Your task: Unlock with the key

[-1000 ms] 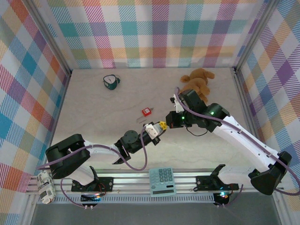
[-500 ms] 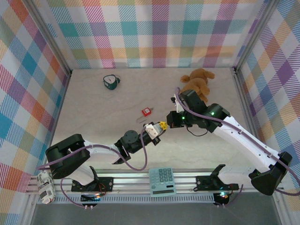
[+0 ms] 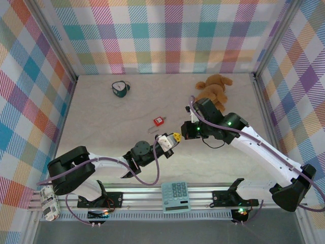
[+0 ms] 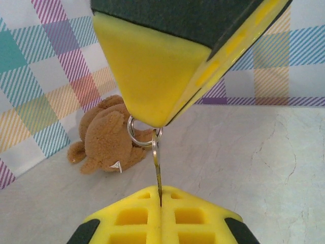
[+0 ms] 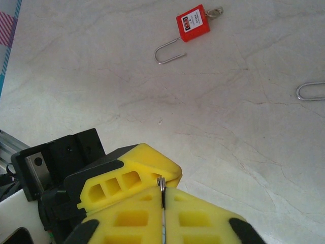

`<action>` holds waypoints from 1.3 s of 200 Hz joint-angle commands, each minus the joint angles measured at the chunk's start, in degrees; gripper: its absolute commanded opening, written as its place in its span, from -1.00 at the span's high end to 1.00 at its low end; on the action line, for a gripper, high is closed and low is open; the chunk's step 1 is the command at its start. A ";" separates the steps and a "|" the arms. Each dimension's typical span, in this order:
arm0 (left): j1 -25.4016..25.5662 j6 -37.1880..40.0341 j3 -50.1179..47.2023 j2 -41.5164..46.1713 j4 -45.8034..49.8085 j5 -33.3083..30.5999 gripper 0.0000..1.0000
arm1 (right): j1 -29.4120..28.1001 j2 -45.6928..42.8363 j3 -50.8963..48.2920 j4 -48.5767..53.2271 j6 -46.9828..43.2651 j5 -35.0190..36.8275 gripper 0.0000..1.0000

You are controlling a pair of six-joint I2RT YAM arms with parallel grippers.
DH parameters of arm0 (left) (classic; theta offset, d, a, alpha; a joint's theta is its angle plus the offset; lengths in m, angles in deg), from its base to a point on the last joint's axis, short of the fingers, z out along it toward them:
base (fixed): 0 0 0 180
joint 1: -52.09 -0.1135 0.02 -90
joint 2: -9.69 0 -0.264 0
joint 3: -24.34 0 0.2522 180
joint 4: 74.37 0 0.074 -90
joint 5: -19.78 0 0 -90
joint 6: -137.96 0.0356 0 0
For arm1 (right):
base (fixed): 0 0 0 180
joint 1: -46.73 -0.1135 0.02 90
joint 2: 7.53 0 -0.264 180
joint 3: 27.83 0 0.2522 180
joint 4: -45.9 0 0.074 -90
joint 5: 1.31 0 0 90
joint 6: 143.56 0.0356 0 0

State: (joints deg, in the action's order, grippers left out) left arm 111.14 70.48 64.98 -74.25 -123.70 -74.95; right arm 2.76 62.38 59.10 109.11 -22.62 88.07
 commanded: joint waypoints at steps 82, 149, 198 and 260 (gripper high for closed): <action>1.93 41.69 8.89 4.31 27.64 -20.06 1.00 | 18.89 -6.16 -10.01 -14.64 2.72 -19.94 0.04; 3.57 69.76 11.02 -10.50 -3.69 -31.87 1.00 | 28.77 -4.42 -25.77 -39.68 7.78 -42.29 0.03; 5.67 78.08 12.97 -16.78 -14.92 -32.45 1.00 | 30.88 -3.21 -29.25 -43.98 7.13 -43.30 -0.04; 7.65 83.17 13.77 -18.70 -15.04 -31.65 1.00 | 32.16 -0.67 -33.76 -56.68 13.08 -50.97 -0.06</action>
State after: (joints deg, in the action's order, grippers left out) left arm 117.96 151.00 77.39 -92.07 -135.72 -106.56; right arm 34.74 61.07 26.16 59.25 -11.89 41.80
